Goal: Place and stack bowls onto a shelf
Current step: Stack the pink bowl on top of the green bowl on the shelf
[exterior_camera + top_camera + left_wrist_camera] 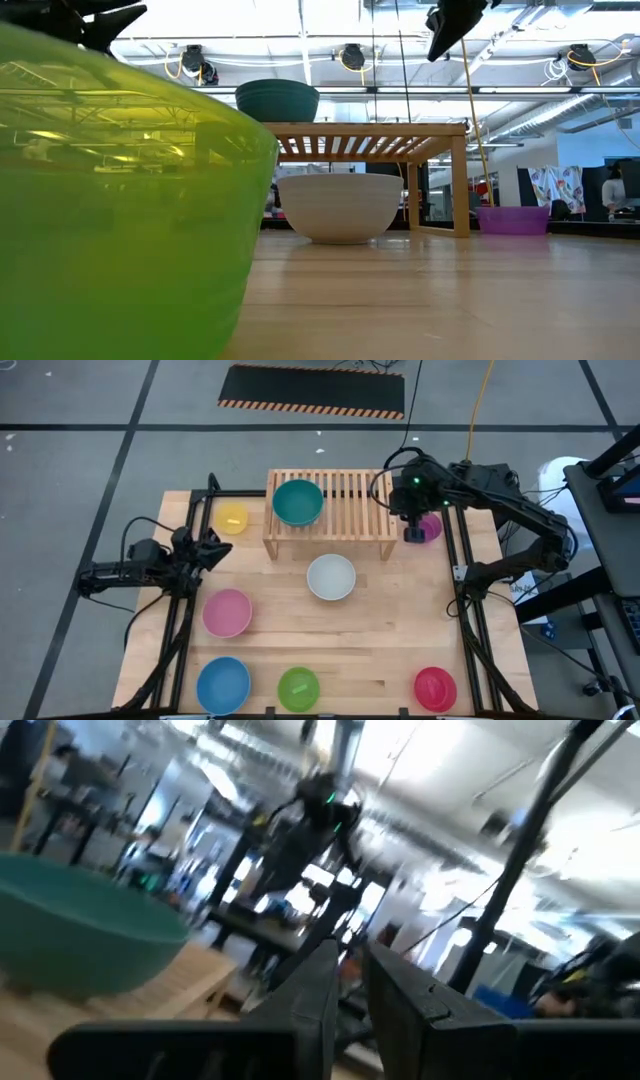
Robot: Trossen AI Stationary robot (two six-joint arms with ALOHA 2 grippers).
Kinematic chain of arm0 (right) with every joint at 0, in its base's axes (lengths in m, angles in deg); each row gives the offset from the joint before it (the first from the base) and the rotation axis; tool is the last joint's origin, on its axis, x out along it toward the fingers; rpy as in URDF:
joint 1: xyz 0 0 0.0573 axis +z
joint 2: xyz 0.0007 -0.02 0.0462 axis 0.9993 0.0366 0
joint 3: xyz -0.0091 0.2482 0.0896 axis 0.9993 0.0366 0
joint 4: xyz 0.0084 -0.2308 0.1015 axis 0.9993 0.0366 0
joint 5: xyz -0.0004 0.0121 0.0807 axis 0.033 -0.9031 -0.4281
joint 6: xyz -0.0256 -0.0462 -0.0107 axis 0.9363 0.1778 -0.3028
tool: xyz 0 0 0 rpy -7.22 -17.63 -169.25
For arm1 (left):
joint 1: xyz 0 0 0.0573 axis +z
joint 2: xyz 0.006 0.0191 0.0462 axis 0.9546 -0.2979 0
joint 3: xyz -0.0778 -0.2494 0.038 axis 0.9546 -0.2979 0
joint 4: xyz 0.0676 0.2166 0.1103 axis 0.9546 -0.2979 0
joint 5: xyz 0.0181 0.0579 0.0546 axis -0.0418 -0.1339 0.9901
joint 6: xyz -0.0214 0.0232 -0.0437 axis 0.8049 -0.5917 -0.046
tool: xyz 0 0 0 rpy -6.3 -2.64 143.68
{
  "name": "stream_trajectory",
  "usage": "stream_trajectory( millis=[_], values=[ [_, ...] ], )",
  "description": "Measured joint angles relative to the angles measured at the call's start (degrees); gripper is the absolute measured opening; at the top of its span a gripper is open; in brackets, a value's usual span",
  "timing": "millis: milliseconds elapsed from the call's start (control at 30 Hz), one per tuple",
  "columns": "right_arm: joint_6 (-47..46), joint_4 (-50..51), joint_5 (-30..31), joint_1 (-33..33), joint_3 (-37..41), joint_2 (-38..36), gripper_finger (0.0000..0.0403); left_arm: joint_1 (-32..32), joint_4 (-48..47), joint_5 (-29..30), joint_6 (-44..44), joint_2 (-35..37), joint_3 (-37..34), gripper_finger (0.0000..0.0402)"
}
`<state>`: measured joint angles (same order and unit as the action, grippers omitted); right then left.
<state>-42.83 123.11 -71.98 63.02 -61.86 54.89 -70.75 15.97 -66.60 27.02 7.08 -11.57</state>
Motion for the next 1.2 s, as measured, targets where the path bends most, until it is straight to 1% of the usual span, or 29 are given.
stream_trajectory(
  millis=[67, 233, 367, 500, 600, 733, 833, 900, 967, 1200],
  values=[
    [0.27, 0.02, -0.04, 0.0, 0.0, -0.38, 0.0, 0.0, -6.56, 0.25, -1.34, -1.47, 3.36, 0.004],
    [0.2, 0.02, -0.01, 0.0, 0.0, -1.94, 0.0, -0.01, -21.46, 0.31, -4.24, -7.82, 15.19, 0.0006],
    [0.14, 0.01, -0.02, 0.0, 0.0, -3.41, 0.0, 0.0, -31.82, -0.5, -3.62, -14.41, 24.76, 0.0011],
    [0.13, 0.02, -0.03, 0.0, 0.0, -5.0, 0.0, -0.01, -42.87, -3.09, -4.26, -21.8, 33.46, 0.0013],
    [0.15, 0.0, -0.01, 0.0, 0.0, -5.99, 0.0, 0.0, -51.6, -6.09, -3.92, -27.68, 39.3, 0.0013],
    [0.16, -0.02, -0.02, 0.0, 0.0, -6.97, 0.0, -0.02, -65.22, -8.42, -1.13, -35.33, 46.29, 0.0006],
    [0.18, -0.2, -0.01, 0.0, 0.0, -7.38, 0.0, -0.04, -73.1, -9.28, 1.75, -40.28, 49.94, 0.0006],
    [0.2, -0.61, -0.01, 0.0, 0.0, -7.48, 0.0, 0.0, -75.65, -9.24, 4.23, -42.6, 51.35, 0.0012],
    [0.44, -0.7, -0.01, 0.0, 0.0, -7.48, 0.0, 0.0, -75.57, -8.99, 6.06, -44.36, 51.82, 0.0018],
    [1.89, -0.9, -0.01, 0.0, 0.0, -7.46, 0.0, 0.0, -75.51, -10.82, 6.35, -48.11, 51.7, 0.002]
  ],
)
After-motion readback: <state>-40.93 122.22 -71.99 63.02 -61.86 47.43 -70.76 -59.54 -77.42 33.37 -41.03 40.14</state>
